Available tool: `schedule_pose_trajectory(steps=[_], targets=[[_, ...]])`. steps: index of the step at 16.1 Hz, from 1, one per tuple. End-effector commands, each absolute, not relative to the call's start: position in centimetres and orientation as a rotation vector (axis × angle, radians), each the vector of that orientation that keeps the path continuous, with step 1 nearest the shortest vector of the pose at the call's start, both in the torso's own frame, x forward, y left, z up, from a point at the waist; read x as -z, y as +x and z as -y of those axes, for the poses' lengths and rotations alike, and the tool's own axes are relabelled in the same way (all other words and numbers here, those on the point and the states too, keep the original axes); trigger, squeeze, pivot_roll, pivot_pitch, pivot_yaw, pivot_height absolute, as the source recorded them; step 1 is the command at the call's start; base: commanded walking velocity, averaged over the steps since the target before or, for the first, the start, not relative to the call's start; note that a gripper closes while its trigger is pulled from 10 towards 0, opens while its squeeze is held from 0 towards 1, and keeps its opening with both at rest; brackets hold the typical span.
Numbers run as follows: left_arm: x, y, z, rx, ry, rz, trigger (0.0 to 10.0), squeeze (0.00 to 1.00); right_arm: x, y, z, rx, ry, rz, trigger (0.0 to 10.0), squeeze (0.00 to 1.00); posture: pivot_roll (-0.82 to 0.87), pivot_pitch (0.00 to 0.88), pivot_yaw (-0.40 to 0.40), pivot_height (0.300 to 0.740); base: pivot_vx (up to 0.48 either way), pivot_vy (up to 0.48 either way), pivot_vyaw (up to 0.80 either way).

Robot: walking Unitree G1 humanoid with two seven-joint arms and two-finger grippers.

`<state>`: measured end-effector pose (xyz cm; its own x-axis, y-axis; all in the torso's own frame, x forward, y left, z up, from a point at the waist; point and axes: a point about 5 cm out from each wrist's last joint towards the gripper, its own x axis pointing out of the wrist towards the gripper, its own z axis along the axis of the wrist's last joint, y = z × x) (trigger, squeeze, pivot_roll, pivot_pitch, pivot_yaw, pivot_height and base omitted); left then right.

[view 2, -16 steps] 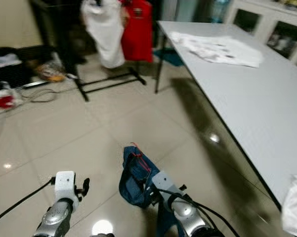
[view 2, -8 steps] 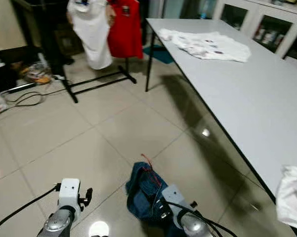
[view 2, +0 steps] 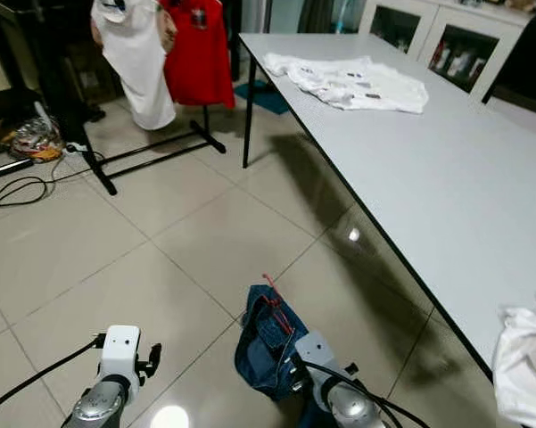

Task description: Hang hanger

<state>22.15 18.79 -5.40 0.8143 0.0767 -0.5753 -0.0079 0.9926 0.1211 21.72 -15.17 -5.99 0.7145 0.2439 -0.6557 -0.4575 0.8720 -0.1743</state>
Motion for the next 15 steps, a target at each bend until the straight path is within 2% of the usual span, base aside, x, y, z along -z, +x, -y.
schedule_pose_trajectory(steps=[1,6,9,15], targets=[[5.55,22.0,-18.66,-0.044,0.124,-0.63,10.0,0.0,5.52,22.4,15.46,-0.381,-0.332,-0.644,10.0,0.0,0.07,0.068,-0.046,0.74,0.375,0.0,0.0],[5.64,21.86,-18.58,-0.046,0.126,-0.632,10.0,0.0,5.39,22.46,15.26,-0.415,-0.366,-0.624,10.0,0.0,0.06,0.069,-0.052,0.74,0.301,0.0,0.0],[5.64,21.89,-18.43,-0.044,0.126,-0.632,10.0,0.0,5.44,22.41,15.08,-0.416,-0.363,-0.625,10.0,0.0,0.06,0.069,-0.051,0.74,0.333,0.0,0.73],[5.56,22.05,-18.41,-0.036,0.135,-0.632,10.0,0.0,5.37,22.55,15.19,-0.395,-0.33,-0.627,10.0,0.0,0.06,0.065,-0.045,0.74,0.334,0.0,0.0]])
